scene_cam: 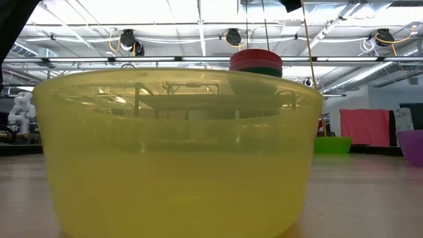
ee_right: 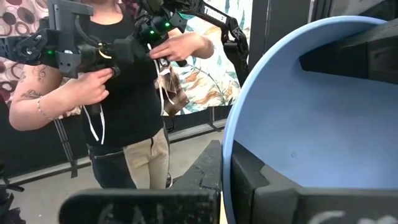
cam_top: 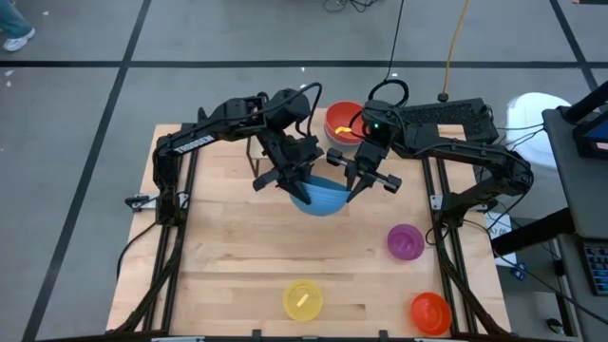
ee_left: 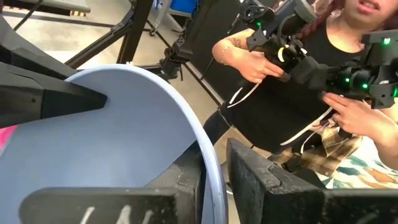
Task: Place and stack bowls onto a shelf
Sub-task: Stack the blue bowl on top of the orange bowl on the shelf
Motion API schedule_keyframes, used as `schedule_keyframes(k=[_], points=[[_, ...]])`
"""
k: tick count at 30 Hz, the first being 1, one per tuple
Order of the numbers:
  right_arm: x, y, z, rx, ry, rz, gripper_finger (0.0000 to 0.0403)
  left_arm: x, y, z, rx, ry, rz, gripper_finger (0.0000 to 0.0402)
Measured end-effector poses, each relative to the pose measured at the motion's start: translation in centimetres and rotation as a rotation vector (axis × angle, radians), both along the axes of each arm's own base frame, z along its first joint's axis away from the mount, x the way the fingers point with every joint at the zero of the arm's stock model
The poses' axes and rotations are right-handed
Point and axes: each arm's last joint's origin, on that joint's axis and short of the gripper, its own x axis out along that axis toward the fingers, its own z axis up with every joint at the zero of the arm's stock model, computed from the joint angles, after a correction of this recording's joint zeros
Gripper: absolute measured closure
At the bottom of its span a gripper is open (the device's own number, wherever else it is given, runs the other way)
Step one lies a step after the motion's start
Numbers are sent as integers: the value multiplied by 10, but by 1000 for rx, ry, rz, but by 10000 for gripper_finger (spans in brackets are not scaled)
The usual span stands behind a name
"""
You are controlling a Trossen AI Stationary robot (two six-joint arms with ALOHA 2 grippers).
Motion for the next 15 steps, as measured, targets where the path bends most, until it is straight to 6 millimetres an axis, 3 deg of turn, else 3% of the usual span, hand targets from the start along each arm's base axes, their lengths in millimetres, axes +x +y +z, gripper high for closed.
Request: schedule_keyframes(k=[15], points=[[-3, -7, 0, 13, 14, -1, 402, 1, 0, 0, 34, 7, 46, 320]])
